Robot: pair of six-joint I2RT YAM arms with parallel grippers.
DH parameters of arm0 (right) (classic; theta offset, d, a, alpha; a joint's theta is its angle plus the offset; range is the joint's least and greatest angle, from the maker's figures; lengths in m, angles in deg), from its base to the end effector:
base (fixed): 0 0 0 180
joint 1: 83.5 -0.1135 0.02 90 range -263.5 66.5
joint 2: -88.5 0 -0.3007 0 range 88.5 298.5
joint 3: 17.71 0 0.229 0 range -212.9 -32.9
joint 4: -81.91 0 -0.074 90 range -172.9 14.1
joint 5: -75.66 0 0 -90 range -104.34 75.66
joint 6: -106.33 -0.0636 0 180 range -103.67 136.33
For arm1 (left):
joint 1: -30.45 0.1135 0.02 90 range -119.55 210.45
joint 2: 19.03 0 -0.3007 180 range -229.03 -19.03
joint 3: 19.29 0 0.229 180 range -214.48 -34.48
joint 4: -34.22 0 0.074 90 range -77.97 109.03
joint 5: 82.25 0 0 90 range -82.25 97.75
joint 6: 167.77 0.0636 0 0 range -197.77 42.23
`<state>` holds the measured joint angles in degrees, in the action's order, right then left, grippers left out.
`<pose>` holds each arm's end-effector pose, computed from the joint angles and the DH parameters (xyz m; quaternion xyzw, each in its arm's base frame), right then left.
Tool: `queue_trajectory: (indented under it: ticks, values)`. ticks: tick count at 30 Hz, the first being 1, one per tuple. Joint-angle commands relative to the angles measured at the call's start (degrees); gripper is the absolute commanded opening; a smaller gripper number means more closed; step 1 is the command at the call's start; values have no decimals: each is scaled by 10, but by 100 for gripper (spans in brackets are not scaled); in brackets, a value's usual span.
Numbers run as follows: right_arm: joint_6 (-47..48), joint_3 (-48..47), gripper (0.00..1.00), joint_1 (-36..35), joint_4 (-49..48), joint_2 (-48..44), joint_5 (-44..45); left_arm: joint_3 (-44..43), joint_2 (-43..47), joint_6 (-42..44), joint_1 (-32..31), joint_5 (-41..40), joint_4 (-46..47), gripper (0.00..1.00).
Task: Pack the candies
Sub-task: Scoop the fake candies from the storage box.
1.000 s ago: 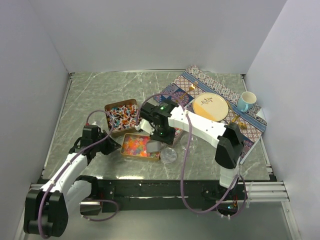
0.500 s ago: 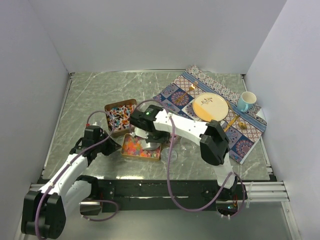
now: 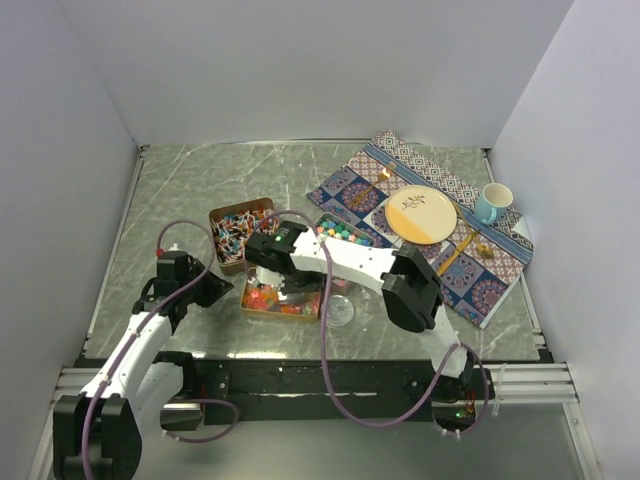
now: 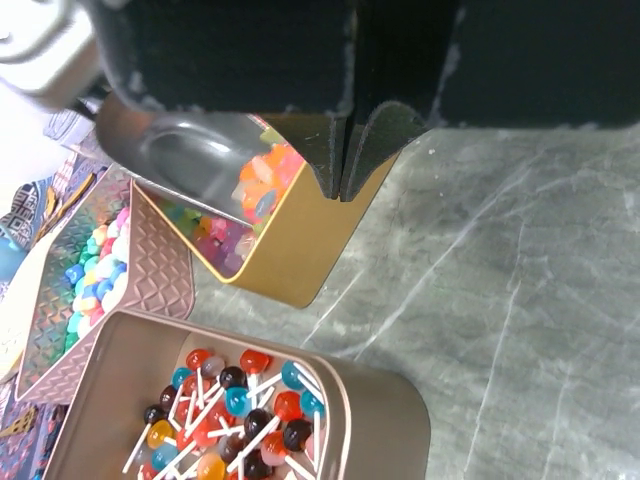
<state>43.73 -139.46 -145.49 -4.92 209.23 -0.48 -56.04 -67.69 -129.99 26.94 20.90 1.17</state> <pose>0.2001 0.3438 0.2404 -0.6997 0.7040 -0.1207 0.0181 0.1405 -0.0231 0.1960 -0.3385 0.8541 -0.2713 0.2869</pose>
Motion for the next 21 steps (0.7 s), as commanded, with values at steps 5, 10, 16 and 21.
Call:
queue_trajectory:
  ticks: [5, 10, 16, 21]
  values:
    - [33, 4, 0, -15, 25, 40, -47, 12, 7, -2, 11, 19, 25, 1]
    - [42, 6, 0, 2, -19, 45, -74, 18, -1, -6, 33, 34, 48, 1]
    - [70, 76, 0, 12, -115, -4, -130, 12, 1, 6, 73, 51, 63, 1]
    - [90, 158, 0, 21, -208, -68, -177, -9, -13, 31, 101, 93, 92, 1]
